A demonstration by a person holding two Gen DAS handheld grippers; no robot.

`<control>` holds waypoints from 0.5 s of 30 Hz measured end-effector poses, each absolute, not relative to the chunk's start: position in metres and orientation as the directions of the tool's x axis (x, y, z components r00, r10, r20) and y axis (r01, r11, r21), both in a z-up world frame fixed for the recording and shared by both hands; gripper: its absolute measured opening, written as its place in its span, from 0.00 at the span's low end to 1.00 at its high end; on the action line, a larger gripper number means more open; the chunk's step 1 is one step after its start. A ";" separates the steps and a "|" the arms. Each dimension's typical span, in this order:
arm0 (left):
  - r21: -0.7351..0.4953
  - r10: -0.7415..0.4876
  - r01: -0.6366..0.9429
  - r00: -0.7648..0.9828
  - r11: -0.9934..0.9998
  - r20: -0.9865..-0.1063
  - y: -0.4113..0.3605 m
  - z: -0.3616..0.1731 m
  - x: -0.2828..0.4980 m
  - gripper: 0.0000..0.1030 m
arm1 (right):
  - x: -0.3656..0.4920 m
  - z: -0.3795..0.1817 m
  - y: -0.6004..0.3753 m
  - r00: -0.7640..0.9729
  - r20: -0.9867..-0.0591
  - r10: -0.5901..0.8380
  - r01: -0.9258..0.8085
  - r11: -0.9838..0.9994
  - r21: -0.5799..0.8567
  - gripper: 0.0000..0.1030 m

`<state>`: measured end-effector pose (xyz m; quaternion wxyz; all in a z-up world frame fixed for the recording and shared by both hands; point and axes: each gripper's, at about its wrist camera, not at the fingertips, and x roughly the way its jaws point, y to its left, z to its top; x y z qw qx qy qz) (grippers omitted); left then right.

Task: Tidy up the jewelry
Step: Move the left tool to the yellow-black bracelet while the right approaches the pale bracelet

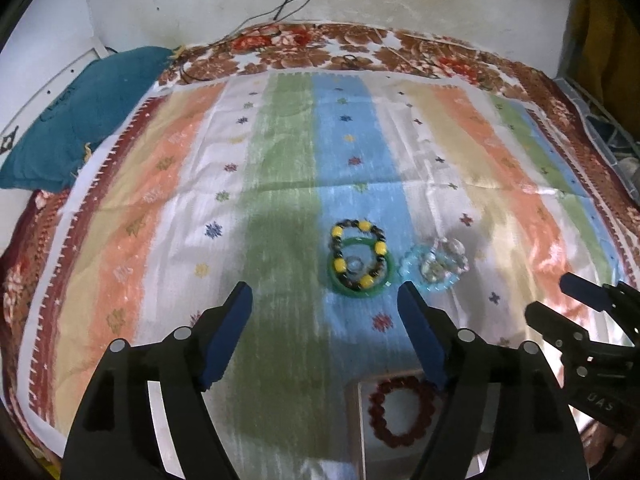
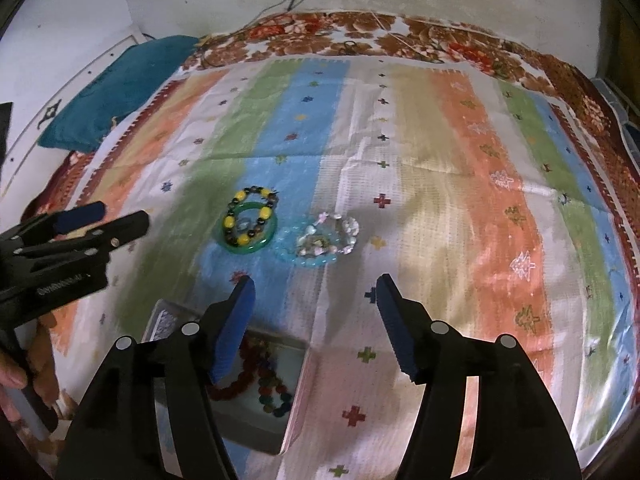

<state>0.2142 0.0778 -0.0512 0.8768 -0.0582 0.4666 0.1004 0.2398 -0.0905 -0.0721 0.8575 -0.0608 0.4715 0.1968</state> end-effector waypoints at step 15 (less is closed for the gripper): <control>0.038 0.157 -0.235 0.513 0.971 -0.844 0.082 -0.075 0.251 0.81 | 0.275 -0.090 -0.086 0.467 -0.854 0.228 -0.356 0.933 0.055 0.61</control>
